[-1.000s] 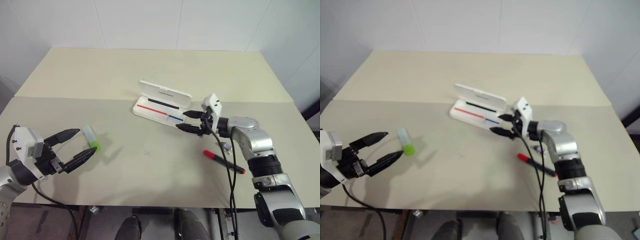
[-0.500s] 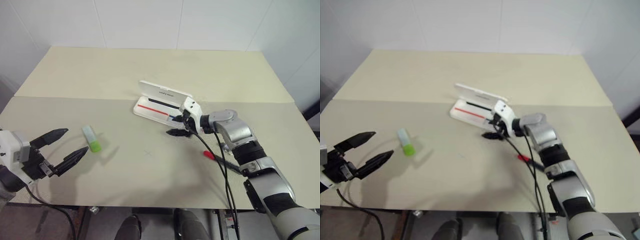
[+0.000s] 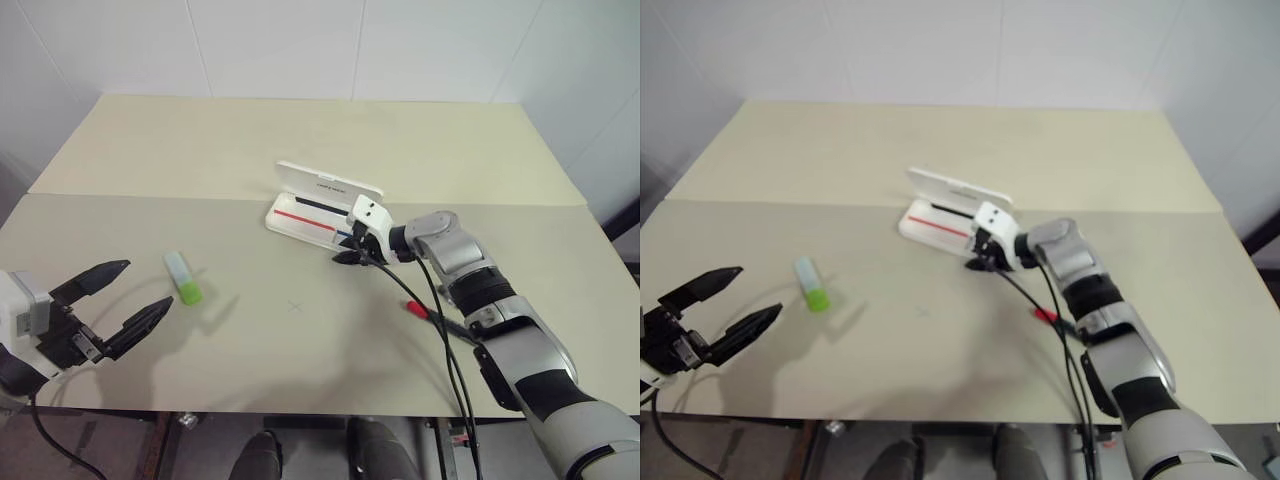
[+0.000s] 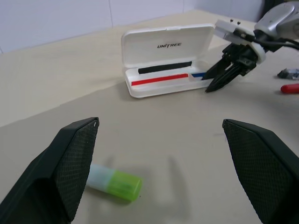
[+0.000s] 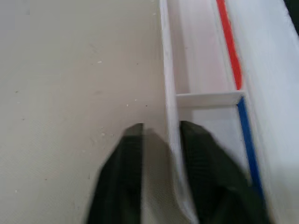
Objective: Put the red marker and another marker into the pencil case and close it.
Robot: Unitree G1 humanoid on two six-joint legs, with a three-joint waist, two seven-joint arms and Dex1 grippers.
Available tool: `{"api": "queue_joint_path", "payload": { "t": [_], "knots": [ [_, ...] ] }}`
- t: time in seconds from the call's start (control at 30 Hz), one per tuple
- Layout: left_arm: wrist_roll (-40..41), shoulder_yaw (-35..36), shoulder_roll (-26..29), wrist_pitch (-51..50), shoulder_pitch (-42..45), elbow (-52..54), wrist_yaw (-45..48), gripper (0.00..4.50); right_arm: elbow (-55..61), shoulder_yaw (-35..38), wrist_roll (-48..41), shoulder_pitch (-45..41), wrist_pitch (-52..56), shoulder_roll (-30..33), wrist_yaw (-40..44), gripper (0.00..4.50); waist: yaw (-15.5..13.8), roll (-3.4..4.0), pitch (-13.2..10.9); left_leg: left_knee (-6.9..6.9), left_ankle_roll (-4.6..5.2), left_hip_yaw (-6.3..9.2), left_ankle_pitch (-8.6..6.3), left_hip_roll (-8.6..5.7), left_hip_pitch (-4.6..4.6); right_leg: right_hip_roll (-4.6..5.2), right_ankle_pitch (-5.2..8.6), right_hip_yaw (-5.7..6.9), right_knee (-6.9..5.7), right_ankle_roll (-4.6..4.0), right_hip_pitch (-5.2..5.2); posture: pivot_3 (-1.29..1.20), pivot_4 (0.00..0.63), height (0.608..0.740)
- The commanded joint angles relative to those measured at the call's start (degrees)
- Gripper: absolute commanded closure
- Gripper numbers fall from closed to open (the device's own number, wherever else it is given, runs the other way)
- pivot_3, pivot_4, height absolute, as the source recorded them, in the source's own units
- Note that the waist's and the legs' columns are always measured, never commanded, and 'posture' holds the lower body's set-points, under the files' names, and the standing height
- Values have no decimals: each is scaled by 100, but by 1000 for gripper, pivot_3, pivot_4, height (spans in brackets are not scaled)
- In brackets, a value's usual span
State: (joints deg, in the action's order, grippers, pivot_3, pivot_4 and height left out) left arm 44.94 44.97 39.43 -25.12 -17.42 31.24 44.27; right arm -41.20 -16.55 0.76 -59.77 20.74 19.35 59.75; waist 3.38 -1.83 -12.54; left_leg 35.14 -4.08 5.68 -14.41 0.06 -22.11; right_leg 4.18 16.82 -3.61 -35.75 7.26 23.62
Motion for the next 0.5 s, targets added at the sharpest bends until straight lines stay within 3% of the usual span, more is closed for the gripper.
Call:
{"api": "queue_joint_path", "payload": {
  "t": [0.03, 0.23, 0.5],
  "knots": [
    [137, 135, 76, 37, -10, 146, -7, 0, 2, 86, -38, 29, -159, -125, -5, 3835, 11, -1, 0, 0, 0, 0, 0, 0, 0, 0, 0, 0, 0, 0, 0, 0, 150, 740],
    [157, 51, 221, 14, 141, -18, 61, 0, 502, 434, -404, 188, -556, -102, 287, 3928, 15, -1, 0, -1, 0, 0, 0, 1, 0, -2, 0, 0, -2, 0, 1, 0, 150, 740],
    [232, -353, 395, -67, 577, -318, 315, 0, 3304, 36, -816, 1464, 199, 573, 1214, 3928, -37, 0, 0, -2, -1, 3, -1, 0, -6, 0, 1, 2, 4, 1, 2, 0, 150, 740]
  ]
}}
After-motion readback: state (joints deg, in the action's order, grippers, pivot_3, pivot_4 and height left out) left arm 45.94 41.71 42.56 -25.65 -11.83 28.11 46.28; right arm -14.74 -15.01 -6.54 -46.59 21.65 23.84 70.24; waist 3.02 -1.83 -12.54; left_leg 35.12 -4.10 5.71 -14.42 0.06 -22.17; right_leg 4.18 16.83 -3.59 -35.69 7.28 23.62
